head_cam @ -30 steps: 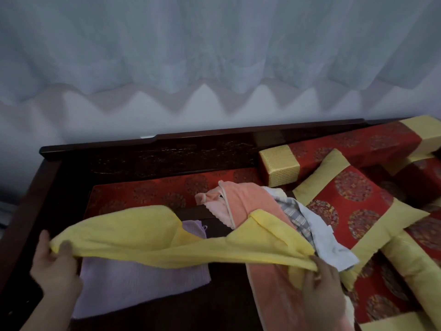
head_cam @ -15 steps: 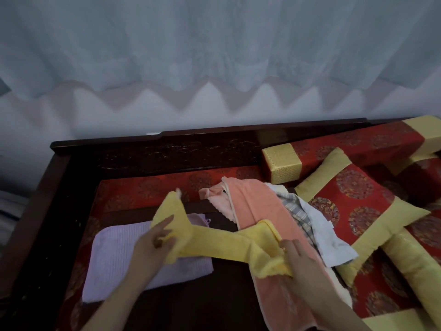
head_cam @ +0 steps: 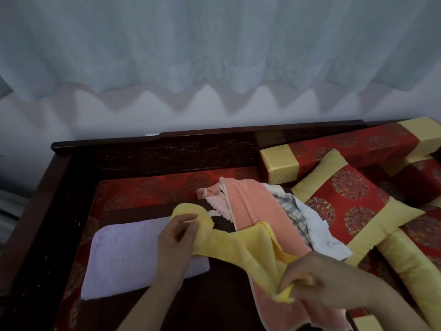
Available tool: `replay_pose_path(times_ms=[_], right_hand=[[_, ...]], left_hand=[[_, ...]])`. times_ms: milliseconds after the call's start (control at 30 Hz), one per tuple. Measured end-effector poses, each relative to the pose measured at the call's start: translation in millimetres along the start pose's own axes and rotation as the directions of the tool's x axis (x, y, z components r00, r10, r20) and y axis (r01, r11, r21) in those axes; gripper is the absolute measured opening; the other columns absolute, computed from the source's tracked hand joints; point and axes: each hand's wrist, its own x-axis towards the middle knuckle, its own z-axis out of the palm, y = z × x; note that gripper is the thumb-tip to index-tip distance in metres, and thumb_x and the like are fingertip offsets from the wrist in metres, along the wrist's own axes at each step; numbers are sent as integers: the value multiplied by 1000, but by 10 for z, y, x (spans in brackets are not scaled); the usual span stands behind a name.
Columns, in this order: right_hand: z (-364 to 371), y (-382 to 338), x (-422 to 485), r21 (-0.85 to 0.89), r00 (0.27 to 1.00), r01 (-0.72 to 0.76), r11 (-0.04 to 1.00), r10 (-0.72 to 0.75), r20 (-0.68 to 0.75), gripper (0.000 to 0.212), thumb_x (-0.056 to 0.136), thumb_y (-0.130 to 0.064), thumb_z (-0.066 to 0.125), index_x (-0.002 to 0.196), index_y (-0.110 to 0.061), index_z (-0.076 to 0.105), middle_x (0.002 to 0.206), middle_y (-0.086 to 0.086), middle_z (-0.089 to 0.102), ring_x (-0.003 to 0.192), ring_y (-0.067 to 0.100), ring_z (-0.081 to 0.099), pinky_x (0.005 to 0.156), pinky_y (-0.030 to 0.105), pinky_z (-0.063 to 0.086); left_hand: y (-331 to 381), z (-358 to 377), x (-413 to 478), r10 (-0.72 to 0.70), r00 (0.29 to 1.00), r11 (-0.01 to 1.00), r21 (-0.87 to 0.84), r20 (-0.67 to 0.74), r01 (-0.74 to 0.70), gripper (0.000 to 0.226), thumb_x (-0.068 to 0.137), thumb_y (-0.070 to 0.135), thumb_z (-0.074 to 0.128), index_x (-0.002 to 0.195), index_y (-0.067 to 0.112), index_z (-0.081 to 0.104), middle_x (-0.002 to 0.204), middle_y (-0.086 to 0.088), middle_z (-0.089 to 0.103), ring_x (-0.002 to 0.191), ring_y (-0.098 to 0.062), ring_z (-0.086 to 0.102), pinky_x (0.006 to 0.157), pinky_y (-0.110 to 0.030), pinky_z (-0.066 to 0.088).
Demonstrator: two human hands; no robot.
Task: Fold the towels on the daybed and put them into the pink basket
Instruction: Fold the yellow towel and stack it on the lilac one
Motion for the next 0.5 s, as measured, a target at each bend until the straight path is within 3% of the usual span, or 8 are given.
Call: replay_pose_path(times_ms=[33,67,133,200,267,333,400,500], right_hand=[[24,-61,63,-28,998,23,999,-22,52,23,89,-22,60,106,-34,69,100,-18,69,92,1,63,81,19,49],[55,-123,135,-93,999,43,995,-43,9,25,92,-23,54,110,-35,66,100,-15,68,91,2,62,80,22,49],[107,-266,279,-154,969,71,986,-105,-226,23,93,-25,52,111,-37,60,95,-14,64,85,3,60,74,26,49],[123,-390,378,-6,902,92,996,-86,-424,19,87,-24,63,97,-39,57,79,-12,62,71,6,58,63,21,47],[86,-486,464,136,823,145,980,-43,-566,17,78,-19,74,80,-31,63,67,-11,61,61,8,54,56,16,42],[67,-553,535,118,768,187,975,-71,-636,14,72,-18,80,73,-26,68,65,-14,62,60,7,54,56,12,40],[97,-574,592,114,740,206,972,-79,-668,13,70,-16,82,73,-22,70,67,-16,62,61,6,55,58,10,39],[156,-558,631,148,727,221,964,-62,-684,14,69,-18,82,74,-24,70,69,-13,64,62,8,55,57,13,41]], left_hand=[[51,28,-3,6,1000,999,-40,31,-5,19,87,9,63,95,25,68,87,3,71,71,9,63,56,-7,47],[104,48,-7,-13,996,994,-107,86,23,24,85,6,64,100,24,67,90,3,72,75,6,65,57,-9,49],[162,74,-5,-80,974,967,-222,210,127,31,82,3,67,107,22,67,99,4,73,87,-4,69,64,-18,54],[181,106,-38,-128,955,948,-249,269,197,27,80,4,70,103,18,70,98,1,74,89,-14,70,68,-25,55],[205,125,-97,-159,948,939,-255,276,231,16,78,6,70,91,13,72,85,-1,75,80,-14,68,65,-23,54],[213,136,-153,-173,933,931,-256,314,259,13,75,9,72,88,8,72,84,-7,74,79,-18,67,71,-30,57],[211,120,-221,-168,910,931,-243,379,273,24,70,17,72,91,5,72,90,-13,74,83,-22,68,81,-38,55],[203,63,-307,-140,883,939,-223,448,263,28,68,23,72,94,13,76,97,-11,75,92,-22,71,87,-36,55]])
